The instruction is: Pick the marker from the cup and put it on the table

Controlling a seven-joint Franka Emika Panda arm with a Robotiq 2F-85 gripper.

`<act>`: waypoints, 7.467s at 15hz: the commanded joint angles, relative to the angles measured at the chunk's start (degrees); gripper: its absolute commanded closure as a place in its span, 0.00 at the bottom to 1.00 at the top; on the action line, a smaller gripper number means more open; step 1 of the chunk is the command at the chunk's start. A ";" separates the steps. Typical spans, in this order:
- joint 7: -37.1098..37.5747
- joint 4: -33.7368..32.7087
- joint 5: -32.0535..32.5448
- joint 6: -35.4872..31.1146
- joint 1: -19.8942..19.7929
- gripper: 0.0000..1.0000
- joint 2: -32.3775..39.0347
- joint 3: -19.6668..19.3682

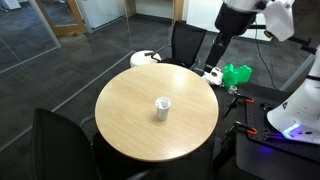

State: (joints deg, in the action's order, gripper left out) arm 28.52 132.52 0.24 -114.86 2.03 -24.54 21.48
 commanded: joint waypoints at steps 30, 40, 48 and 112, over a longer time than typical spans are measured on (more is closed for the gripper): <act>-0.17 -9.77 8.11 -10.93 4.23 0.00 30.55 -11.87; -0.69 -11.34 6.23 -15.72 5.52 0.00 39.56 -14.65; -0.49 -15.22 3.76 -19.62 6.27 0.00 47.08 -17.35; -11.56 -26.30 -1.48 -27.06 3.94 0.56 63.45 -20.08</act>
State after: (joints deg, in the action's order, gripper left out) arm 19.13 106.27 0.71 -141.85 6.13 38.74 1.56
